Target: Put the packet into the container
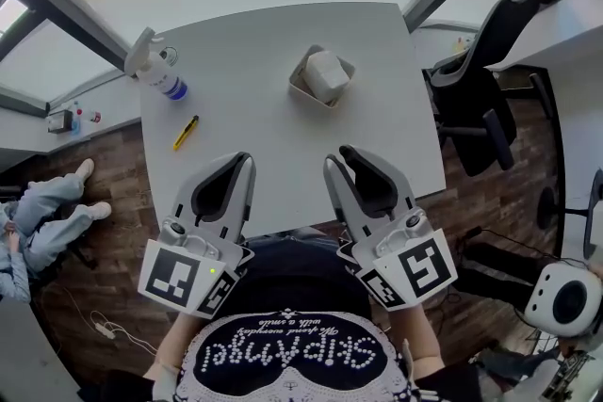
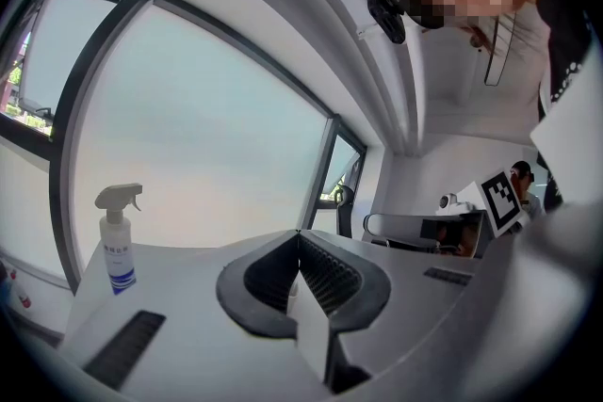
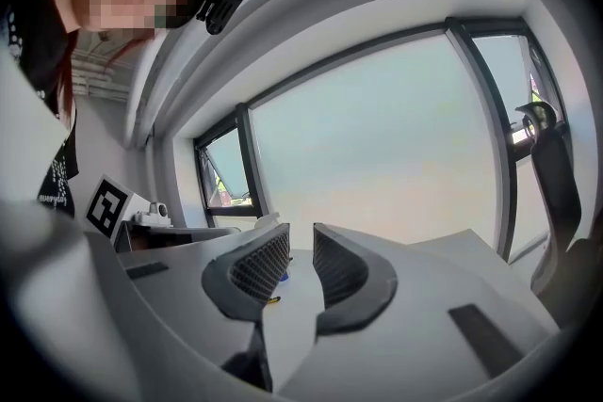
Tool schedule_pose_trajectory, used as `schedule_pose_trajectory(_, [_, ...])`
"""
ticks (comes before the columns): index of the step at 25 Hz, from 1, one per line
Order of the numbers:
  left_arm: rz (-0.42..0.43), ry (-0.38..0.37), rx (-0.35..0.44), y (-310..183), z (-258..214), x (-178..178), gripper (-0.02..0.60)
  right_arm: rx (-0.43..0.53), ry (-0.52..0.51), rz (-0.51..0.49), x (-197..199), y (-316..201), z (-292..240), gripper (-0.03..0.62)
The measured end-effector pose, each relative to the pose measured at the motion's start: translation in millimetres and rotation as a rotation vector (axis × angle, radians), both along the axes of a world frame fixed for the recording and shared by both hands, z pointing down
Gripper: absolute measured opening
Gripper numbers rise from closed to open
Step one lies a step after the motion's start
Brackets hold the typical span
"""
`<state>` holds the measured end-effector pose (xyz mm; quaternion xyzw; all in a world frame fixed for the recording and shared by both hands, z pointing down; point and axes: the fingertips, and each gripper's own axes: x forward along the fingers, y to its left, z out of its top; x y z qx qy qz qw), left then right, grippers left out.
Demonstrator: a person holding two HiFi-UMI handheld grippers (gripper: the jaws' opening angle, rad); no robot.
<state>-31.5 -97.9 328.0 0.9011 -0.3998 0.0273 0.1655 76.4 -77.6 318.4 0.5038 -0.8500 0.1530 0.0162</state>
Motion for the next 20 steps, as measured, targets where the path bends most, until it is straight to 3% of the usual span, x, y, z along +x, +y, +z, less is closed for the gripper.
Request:
schedule_pose_trajectory(9, [0.005, -0.002, -0.002, 1, -1, -1, 0.008, -0.052, -0.031, 0.000, -3, 19, 10, 0.080])
schedule_pose_trajectory(20, [0.027, -0.010, -0.010, 4, 2, 6, 0.008, -0.045, -0.024, 0.014, 2, 21, 13, 0.037])
